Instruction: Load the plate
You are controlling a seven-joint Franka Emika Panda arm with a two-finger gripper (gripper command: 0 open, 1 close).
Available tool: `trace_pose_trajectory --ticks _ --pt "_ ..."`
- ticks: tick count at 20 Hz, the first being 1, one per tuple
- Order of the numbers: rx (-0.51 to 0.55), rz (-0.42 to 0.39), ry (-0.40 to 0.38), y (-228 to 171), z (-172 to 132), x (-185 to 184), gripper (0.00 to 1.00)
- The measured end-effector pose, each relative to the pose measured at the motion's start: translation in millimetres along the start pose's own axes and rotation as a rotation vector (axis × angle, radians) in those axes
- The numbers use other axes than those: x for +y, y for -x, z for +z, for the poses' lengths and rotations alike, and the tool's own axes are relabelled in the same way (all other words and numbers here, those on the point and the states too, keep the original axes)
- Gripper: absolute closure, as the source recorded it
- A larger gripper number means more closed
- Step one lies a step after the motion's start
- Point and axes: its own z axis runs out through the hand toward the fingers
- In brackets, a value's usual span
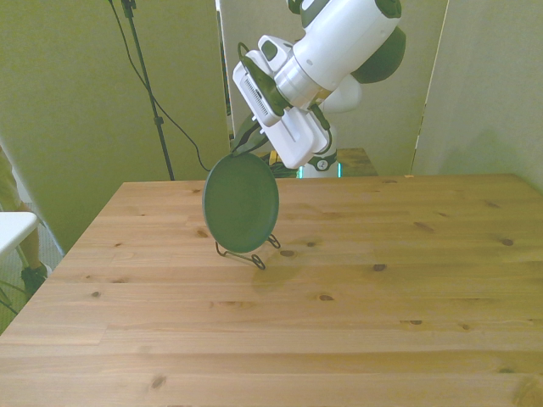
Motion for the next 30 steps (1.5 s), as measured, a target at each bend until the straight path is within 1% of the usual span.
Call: trace_pose_trajectory --ticks 8,18,29,30 --pt "0.042 -0.028 0.029 9 15 -5 1.00" --pt "0.103 -0.052 0.040 14 17 -9 1.00" --pt "0.120 -0.079 0.061 25 26 -10 1.00" --pt "0.120 -0.079 0.061 25 26 -10 0.00"
